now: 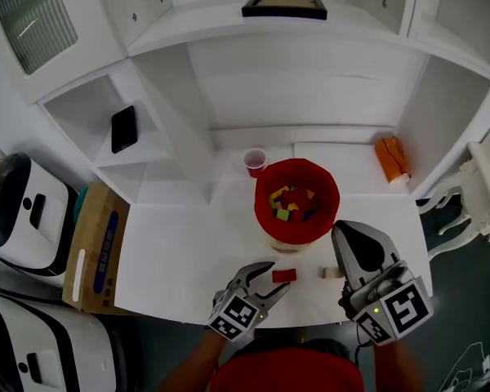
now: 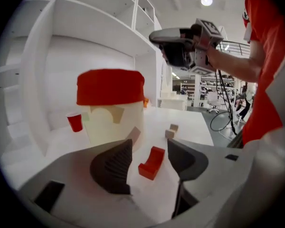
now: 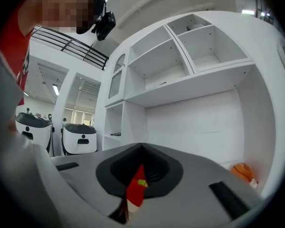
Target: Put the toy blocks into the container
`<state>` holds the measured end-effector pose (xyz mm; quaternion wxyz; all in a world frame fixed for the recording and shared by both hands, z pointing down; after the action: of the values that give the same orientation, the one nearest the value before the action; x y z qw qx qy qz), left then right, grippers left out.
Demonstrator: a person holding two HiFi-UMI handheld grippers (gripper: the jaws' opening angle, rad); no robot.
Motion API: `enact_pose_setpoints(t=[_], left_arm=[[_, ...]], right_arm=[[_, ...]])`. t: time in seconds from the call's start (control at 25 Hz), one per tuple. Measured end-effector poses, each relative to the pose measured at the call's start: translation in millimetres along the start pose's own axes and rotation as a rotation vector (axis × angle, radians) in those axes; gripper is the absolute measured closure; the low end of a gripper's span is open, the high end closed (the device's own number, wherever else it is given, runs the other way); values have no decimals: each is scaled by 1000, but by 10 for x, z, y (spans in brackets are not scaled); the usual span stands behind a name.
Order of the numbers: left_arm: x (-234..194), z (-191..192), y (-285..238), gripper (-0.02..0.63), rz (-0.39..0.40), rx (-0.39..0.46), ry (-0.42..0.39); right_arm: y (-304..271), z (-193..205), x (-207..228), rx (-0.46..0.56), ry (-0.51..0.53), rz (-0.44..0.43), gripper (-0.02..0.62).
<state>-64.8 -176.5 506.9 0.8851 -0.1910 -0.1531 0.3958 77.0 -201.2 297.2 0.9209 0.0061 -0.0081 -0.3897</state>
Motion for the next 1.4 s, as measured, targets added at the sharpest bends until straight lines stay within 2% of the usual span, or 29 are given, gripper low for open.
enact_pose_setpoints(t=[0.16, 0.28, 0.36, 0.4, 0.52, 0.64, 0.76, 0.84, 0.88, 1.0, 1.04, 1.16, 1.28, 1.4], left_arm=[[44, 246, -216, 347, 78, -151, -63], [49, 353, -328, 347, 109, -214, -95], [37, 392, -363, 352, 106, -236, -115], [26, 399, -370, 397, 101, -239, -121], [10, 381, -368, 420, 95, -227, -116], [25, 217, -287, 423, 82, -143, -85], [87, -189, -80, 423, 66, 58, -39], [123, -510, 88, 423, 47, 192, -21], [125, -670, 166, 423, 32, 248, -3], [55, -1136, 366, 424, -30, 350, 129], [0, -1268, 412, 424, -55, 377, 150], [-248, -1621, 449, 425, -142, 493, 135], [-500, -1851, 343, 425, -221, 516, 156], [-714, -1925, 144, 424, -275, 472, 171]], right_arm=[[164, 48, -22, -8, -13, 27, 600], [265, 66, -4, -18, -11, 53, 600], [333, 83, 26, -23, -15, 72, 600], [367, 98, 44, -26, -18, 82, 600], [469, 188, 111, -49, -23, 111, 600], [566, 358, 172, -91, -39, 132, 600], [643, 595, 225, -159, -66, 139, 598], [679, 765, 249, -217, -76, 138, 555], [690, 846, 256, -244, -75, 135, 554], [713, 1091, 277, -317, -65, 121, 554], [722, 1179, 284, -340, -62, 113, 552], [743, 1412, 294, -426, -54, 66, 503], [767, 1619, 294, -516, -46, 5, 446], [789, 1774, 285, -591, -31, -48, 419]])
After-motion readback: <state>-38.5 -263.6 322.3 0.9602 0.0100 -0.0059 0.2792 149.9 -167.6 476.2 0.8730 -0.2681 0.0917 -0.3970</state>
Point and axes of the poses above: the fingertips, and each gripper's own axes: y backward along the fingers, x to its right, z out of its underside, the point moved 5 cm from there along y, backward along the fingers, and after that the axes turned 10 degrees about -z, right-handed, at the moved point
